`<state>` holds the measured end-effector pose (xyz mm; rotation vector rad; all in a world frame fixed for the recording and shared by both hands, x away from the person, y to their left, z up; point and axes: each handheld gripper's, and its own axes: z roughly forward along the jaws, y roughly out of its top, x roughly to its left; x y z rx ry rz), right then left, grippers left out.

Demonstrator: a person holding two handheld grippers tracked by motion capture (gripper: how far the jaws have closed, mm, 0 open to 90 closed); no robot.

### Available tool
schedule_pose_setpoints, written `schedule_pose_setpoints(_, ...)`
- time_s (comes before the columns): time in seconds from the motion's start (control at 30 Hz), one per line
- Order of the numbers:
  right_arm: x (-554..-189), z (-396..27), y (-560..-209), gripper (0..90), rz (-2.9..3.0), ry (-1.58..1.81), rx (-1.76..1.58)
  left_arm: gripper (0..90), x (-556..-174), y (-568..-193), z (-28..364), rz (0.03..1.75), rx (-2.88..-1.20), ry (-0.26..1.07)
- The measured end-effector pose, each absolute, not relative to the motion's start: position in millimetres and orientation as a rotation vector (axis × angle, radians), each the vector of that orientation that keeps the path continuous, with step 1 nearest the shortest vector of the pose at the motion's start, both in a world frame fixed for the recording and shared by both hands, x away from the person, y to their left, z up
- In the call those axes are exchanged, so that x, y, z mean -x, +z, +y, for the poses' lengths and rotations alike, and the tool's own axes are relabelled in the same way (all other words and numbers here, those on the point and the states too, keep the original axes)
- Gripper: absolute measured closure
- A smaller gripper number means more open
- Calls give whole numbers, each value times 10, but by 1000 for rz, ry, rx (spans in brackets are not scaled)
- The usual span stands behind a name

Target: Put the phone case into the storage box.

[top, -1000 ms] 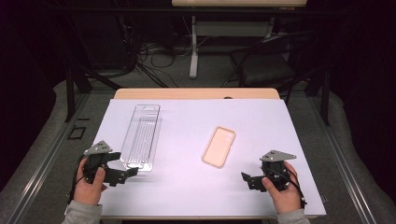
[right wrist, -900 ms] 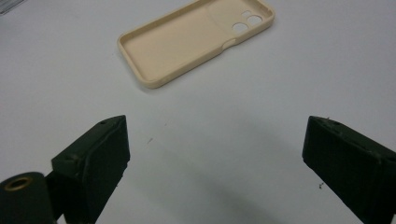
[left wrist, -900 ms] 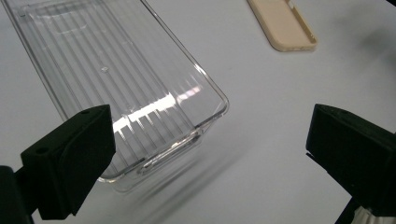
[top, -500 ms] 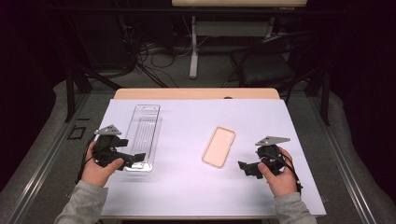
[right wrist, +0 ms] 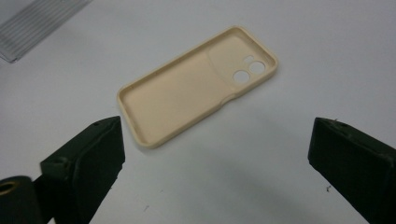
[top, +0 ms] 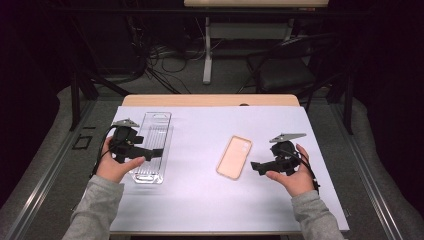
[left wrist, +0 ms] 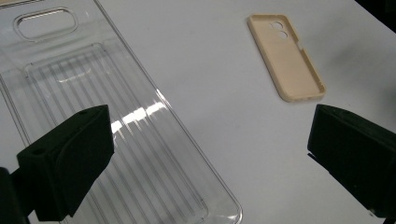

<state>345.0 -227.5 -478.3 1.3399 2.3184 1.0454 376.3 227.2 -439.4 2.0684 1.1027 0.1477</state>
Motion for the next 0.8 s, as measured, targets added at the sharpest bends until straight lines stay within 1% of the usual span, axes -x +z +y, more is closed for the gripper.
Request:
schedule_pose_setpoints(0.03, -3456, -2264, -4768, 54, 2322, 1052, -1341, 14, -3774, -4384, 2270, 1107, -2064, 147)
schedule_pose_setpoints(0.07, -3465, -2255, -4757, 66, 2324, 1053, -1337, 40, -3780, -4375, 2269, 1114, -2057, 155)
schedule_pose_setpoints(0.1, -3472, -2246, -4745, 67, 2323, 1041, -1335, 73, -3785, -4364, 2273, 1110, -2063, 168)
schedule_pose_setpoints(0.13, -3477, -2237, -4733, 71, 2324, 1034, -1332, 82, -3786, -4356, 2275, 1111, -2061, 177)
schedule_pose_setpoints(0.27, -3493, -2205, -4695, 139, 2342, 1019, -1313, 82, -3800, -4338, 2281, 1113, -2052, 179)
schedule_pose_setpoints(0.37, -3509, -2163, -4684, 161, 2369, 999, -1289, 82, -3795, -4345, 2271, 1105, -2059, 193)
schedule_pose_setpoints(0.43, -3517, -2125, -4680, 210, 2391, 989, -1261, 83, -3789, -4339, 2268, 1101, -2059, 197)
schedule_pose_setpoints(0.57, -3541, -2026, -4679, 305, 2439, 964, -1203, 147, -3757, -4331, 2279, 1075, -2061, 205)
schedule_pose_setpoints(0.7, -3580, -1942, -4675, 368, 2465, 953, -1161, 152, -3730, -4341, 2298, 1068, -2061, 209)
schedule_pose_setpoints(0.8, -3623, -1879, -4671, 391, 2482, 950, -1143, 152, -3703, -4351, 2320, 1075, -2065, 206)
